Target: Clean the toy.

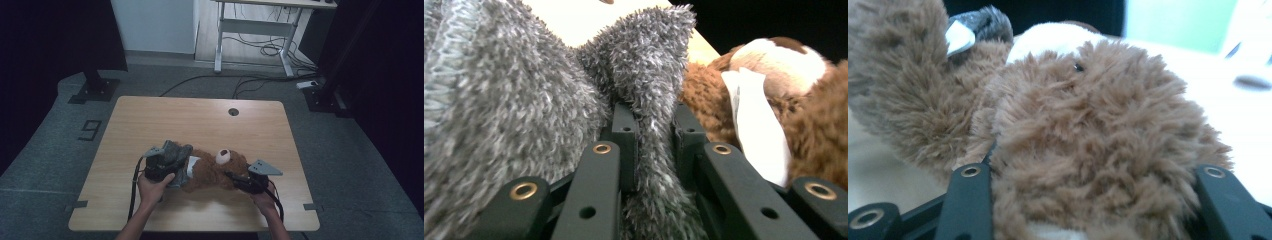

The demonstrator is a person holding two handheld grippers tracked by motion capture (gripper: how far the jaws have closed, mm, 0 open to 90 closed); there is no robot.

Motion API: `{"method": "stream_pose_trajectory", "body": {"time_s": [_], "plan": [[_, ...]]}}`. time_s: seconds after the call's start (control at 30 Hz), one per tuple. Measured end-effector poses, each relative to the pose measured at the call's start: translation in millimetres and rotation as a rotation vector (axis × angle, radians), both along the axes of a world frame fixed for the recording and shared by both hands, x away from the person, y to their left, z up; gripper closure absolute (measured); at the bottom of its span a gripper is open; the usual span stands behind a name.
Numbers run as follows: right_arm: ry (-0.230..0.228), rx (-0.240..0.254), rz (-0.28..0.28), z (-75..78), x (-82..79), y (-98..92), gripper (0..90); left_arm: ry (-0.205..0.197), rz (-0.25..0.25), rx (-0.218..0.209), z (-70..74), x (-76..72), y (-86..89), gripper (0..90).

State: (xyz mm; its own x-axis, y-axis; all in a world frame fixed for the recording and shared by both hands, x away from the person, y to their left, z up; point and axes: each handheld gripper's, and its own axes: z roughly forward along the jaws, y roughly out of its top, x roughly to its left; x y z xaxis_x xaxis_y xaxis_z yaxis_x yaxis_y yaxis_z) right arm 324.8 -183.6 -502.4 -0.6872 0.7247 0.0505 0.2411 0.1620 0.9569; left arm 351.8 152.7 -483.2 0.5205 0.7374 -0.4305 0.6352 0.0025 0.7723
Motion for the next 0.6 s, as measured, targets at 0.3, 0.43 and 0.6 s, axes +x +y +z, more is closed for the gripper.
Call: {"method": "stream_pose_trajectory", "body": {"time_s": [0.3, 0.43, 0.6], "plan": [[-0.085, -0.08, -0.047, -1.5, 30.6, 5.8, 41.0, -0.003, 0.024, -0.013, 2.0, 21.6, 2.0, 75.5], [-0.076, -0.075, -0.022, -10.0, 25.4, -3.8, 37.9, -0.037, -0.011, -0.038, 16.3, 8.2, 3.1, 75.0], [-0.051, -0.076, -0.009, -19.6, 18.6, -12.8, 34.5, -0.117, -0.057, -0.008, 49.0, -3.8, -13.4, 74.9]]}}
